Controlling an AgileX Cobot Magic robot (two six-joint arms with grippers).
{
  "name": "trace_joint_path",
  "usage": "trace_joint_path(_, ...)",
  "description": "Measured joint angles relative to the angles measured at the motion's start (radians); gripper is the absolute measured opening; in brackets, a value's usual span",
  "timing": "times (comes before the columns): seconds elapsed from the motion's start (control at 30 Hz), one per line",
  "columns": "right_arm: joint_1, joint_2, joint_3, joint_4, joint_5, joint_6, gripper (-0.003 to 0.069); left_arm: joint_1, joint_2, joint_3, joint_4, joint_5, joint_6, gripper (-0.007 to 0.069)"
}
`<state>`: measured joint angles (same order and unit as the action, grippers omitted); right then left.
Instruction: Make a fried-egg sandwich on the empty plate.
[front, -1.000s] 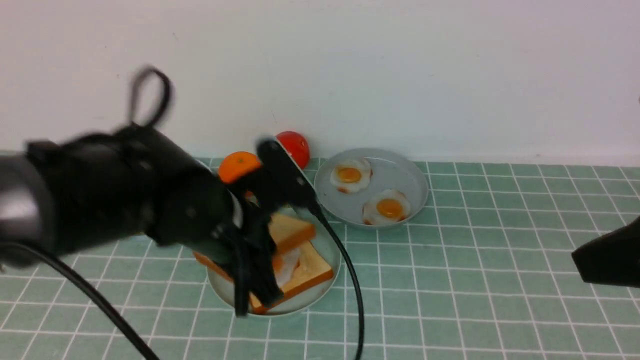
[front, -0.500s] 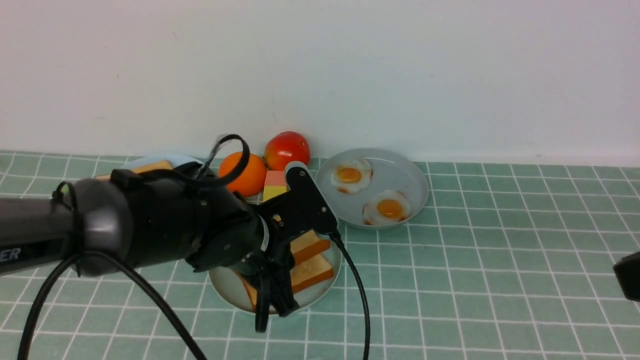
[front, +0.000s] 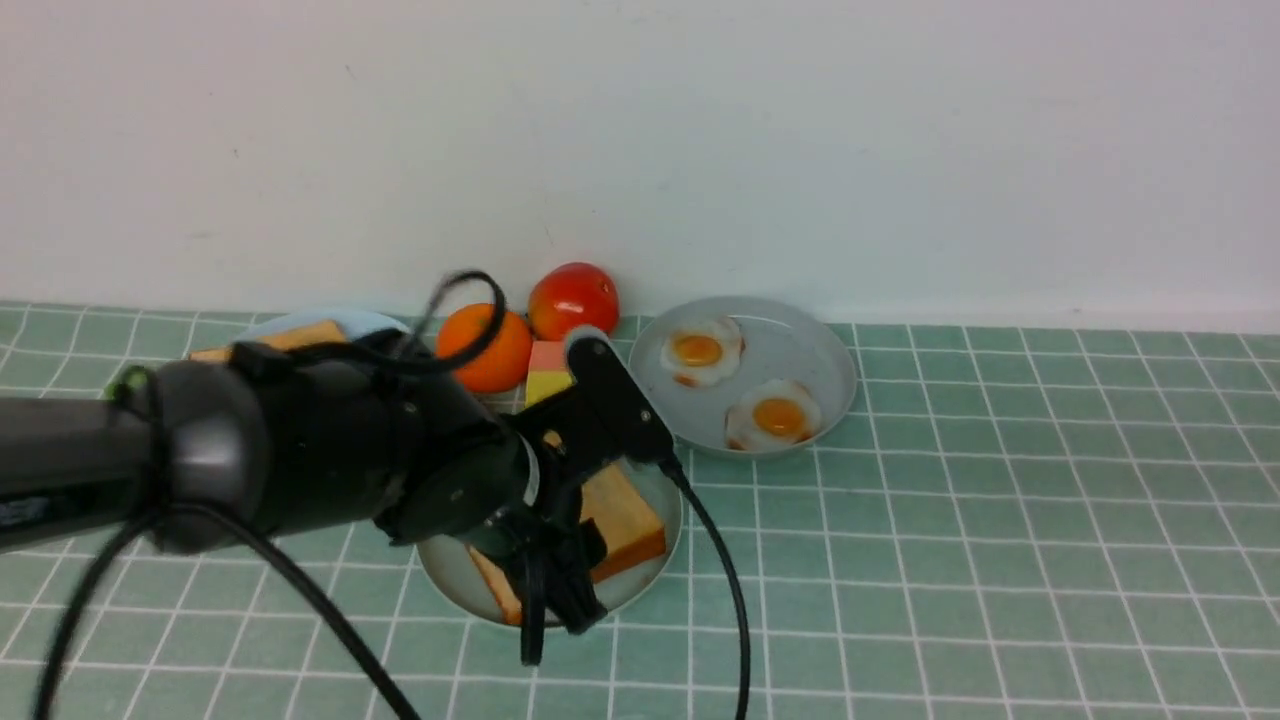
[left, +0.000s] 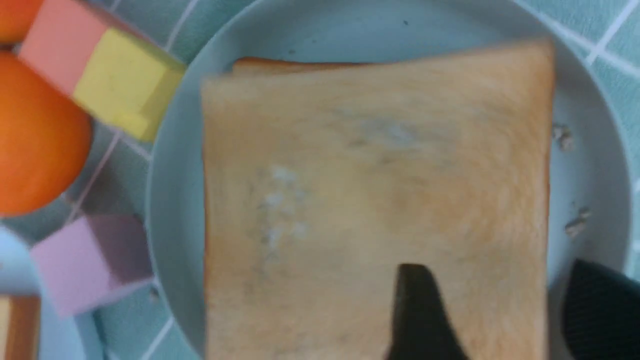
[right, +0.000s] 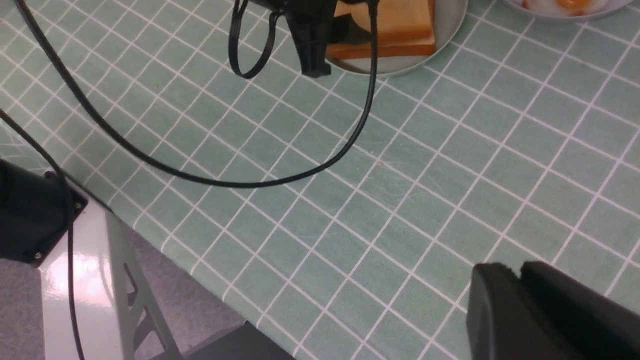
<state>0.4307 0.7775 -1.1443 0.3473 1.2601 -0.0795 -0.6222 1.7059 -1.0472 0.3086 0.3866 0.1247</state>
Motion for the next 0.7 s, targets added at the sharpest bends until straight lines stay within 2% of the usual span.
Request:
trace_joint_path(0.1, 0.0, 0.0, 0.0, -0.007, 0.0, 0.0, 0.0085, -0.016, -0.093, 0.0, -0.022, 0.035, -0.07, 0.0455)
trace_joint_path(0.2, 0.0, -0.001, 0.0, -0.022, 0.001, 0.0, 0.0085, -0.046, -0.212, 0.0, -0.042, 0.076, -0.147, 0.0417)
trace_joint_path(0.27, 0.0, -0.012, 0.0, -0.045, 0.005, 0.001, 0.0085, -0.079, -0.337, 0.004, -0.052, 0.124, -0.243, 0.0323)
trace_joint_path(0.3, 0.0, -0.024, 0.001, -0.058, 0.006, 0.002, 0.0085, -0.093, -0.428, 0.018, -0.056, 0.14, -0.29, 0.0241)
trace_joint_path(0.33, 0.0, -0.038, 0.002, -0.073, 0.007, 0.005, 0.0085, -0.1, -0.47, 0.035, -0.057, 0.142, -0.32, 0.0204)
trace_joint_path(0.4, 0.0, -0.082, 0.018, -0.11, 0.006, 0.012, 0.0085, -0.108, -0.632, 0.104, -0.066, 0.124, -0.398, 0.0067)
trace_joint_path(0.43, 0.0, -0.099, 0.025, -0.124, 0.007, 0.017, 0.0085, -0.109, -0.693, 0.142, -0.07, 0.112, -0.419, 0.0025)
trace_joint_path(0.47, 0.0, -0.144, 0.049, -0.159, 0.007, 0.032, 0.0085, -0.109, -0.769, 0.208, -0.073, 0.075, -0.46, -0.001)
trace_joint_path(0.6, 0.0, -0.258, 0.121, -0.237, 0.001, 0.094, 0.0085, -0.109, -0.997, 0.409, -0.078, -0.074, -0.532, -0.0013)
trace_joint_path(0.63, 0.0, -0.321, 0.169, -0.264, -0.024, 0.149, 0.0085, -0.109, -1.105, 0.541, -0.079, -0.168, -0.545, -0.0013)
trace_joint_path(0.7, 0.0, -0.395, 0.233, -0.288, -0.06, 0.217, 0.0085, -0.109, -1.194, 0.666, -0.08, -0.29, -0.551, -0.0013)
